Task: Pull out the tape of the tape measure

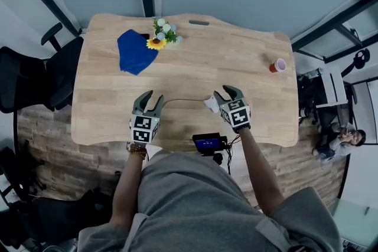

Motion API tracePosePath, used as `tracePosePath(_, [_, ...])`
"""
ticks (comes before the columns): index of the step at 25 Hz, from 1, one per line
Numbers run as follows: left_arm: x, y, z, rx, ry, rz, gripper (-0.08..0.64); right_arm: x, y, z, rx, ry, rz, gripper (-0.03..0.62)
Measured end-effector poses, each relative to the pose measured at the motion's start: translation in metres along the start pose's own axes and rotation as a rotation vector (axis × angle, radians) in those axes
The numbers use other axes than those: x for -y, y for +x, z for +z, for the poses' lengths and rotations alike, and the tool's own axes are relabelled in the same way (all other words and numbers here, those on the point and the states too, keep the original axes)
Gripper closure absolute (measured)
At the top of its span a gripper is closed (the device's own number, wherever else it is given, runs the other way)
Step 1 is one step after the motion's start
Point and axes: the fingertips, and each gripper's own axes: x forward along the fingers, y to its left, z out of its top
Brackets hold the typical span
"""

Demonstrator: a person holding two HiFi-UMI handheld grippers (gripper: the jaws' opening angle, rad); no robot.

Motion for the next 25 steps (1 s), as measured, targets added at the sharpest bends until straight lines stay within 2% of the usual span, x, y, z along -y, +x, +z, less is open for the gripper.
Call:
tracePosePath(6, [0.009,-0.01,0.078,0.134,0.093,0.004,0.402,-0.004,-0.026,0.05,0.117,-0.055,-0.029,0.425])
tracePosePath(11, [0.014,-0.023,0.126,0.23,0.133,0.024,0.403,-0.012,-0.054,0.094,0.216,-0.12,-0.059,0.435])
tracePosePath(20, [0.037,-0.046,0.186,0.387,0.153,0.063,0.403,-0.036,-0.11,0.17,0.456,-0.168,-0.134,0.457])
tracePosePath(23, [0.044,-0.053,0.198,0.431,0.145,0.088,0.403,-0.04,-0.124,0.181,0.524,-0.157,-0.179,0.466])
tracePosePath(25, [0.051,-0.058,0.205,0.456,0.166,0.104,0.403,-0.041,-0.133,0.185,0.554,-0.142,-0.208,0.474])
